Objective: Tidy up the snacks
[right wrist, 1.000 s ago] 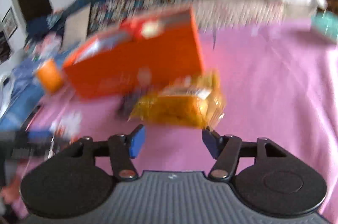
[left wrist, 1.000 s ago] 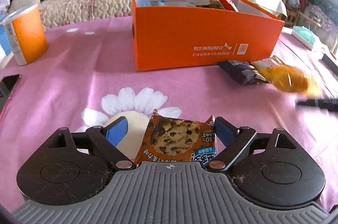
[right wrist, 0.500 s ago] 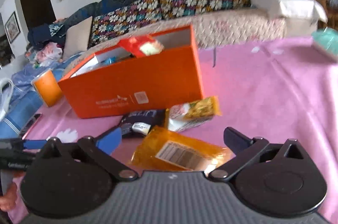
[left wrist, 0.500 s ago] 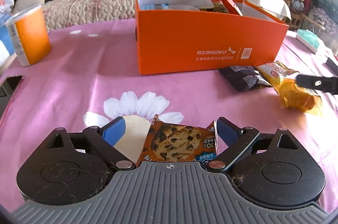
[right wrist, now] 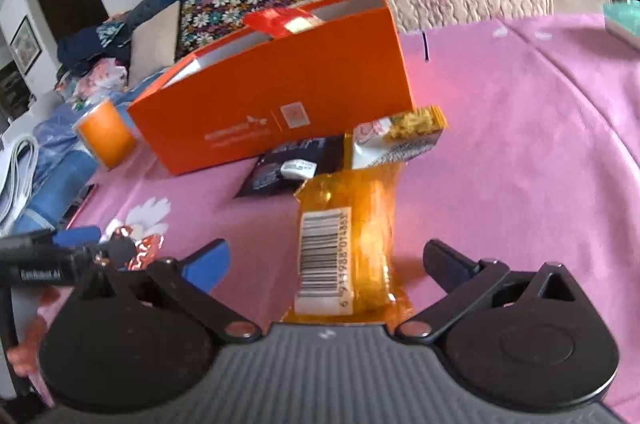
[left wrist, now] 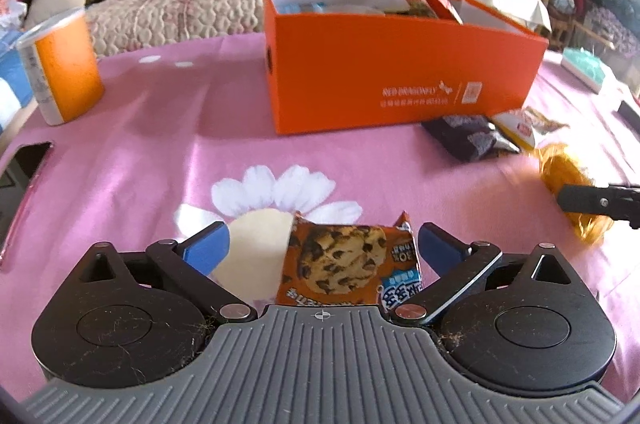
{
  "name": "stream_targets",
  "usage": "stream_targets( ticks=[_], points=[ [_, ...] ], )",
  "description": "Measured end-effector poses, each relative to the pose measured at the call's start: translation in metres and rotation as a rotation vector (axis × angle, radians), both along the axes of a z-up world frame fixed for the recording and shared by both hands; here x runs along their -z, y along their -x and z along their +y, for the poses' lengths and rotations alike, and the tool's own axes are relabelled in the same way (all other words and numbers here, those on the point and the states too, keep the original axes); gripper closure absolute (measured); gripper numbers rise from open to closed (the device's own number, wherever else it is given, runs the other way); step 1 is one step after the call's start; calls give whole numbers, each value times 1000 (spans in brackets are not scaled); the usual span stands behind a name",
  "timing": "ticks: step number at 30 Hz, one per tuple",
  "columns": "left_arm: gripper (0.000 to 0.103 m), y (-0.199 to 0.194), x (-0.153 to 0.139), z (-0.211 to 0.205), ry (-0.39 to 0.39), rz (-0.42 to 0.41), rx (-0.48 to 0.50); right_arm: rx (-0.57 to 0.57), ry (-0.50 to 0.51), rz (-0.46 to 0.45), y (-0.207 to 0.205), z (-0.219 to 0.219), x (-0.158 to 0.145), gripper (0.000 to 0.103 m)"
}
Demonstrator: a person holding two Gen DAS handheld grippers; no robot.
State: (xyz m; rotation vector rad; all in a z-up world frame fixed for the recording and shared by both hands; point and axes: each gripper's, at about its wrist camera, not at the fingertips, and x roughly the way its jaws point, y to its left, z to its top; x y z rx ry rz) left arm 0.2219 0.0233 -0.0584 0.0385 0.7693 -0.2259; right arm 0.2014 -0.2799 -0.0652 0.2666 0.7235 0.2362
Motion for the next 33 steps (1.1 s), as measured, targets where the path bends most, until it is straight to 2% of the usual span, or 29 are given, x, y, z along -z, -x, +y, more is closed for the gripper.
stream_targets(
  ticks=[5,8,12,14,33],
  points=[
    [20,2,9,-14,-69,8,37,-34,141,-67,7,18,7,1],
    [24,3,15,-19,-102,8,51,-65,222,-52,5,26,7,1],
    [26,-1,16,-18,-71,22,37,-82,322,-19,-2,37,7,1],
    [26,-4,17,-18,-52,34,24,-61,315,-15,-5,37,7,1],
    [19,-3,20,-14,-45,14,17,-53,318,-32,-12,37,9,1]
  ],
)
